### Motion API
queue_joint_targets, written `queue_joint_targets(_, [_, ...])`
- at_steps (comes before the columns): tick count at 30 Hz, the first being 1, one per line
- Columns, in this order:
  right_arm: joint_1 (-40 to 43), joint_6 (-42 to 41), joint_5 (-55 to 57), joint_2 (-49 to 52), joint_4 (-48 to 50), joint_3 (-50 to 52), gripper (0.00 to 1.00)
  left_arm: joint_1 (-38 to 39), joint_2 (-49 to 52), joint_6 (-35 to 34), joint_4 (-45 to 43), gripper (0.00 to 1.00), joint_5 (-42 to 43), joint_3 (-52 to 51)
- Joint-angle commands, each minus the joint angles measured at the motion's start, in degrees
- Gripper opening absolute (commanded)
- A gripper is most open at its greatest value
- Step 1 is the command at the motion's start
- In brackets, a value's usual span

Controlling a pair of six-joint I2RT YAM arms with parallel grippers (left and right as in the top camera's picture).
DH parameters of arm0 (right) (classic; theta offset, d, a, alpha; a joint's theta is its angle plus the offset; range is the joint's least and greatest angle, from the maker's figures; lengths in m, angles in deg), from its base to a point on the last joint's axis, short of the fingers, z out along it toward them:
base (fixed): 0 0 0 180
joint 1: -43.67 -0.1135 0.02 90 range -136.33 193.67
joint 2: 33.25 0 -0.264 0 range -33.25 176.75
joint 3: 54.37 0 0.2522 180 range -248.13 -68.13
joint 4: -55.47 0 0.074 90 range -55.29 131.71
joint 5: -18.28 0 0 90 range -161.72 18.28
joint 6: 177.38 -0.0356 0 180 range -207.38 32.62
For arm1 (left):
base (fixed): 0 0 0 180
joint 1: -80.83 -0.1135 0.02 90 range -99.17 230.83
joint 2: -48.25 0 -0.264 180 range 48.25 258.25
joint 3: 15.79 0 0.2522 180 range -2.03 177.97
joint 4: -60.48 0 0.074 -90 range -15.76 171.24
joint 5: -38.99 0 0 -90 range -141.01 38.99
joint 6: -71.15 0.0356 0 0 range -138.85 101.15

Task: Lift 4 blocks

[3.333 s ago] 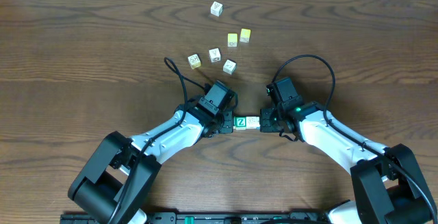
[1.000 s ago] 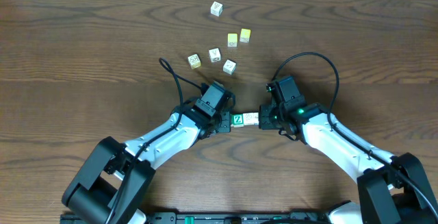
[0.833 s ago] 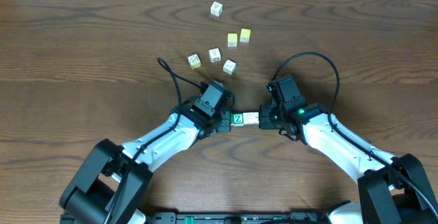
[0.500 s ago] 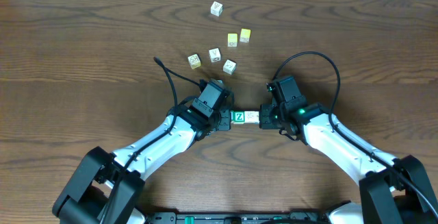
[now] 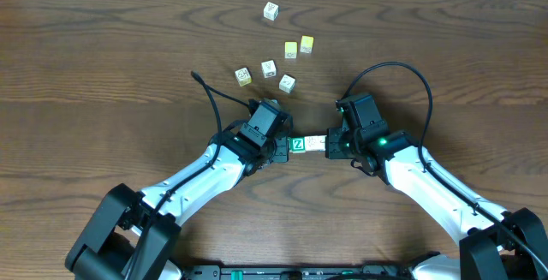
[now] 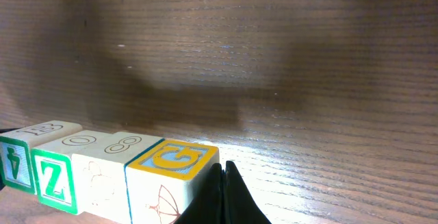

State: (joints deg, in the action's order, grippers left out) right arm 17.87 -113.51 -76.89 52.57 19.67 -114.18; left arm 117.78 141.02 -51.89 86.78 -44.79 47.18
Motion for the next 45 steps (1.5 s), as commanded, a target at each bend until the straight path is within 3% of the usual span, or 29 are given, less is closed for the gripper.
queue_joint_targets(1, [-4.92, -1.05, -16.15, -1.09, 1.66, -3.15, 0.01, 2.4, -1.99, -0.24, -3.04, 0.07, 11.87, 2.47])
queue_joint_targets(45, [-5.79, 0.04, -13.09, -5.38, -3.02, -6.95, 0.01, 2.4, -5.81, -0.15, -3.02, 0.07, 12.44, 3.21])
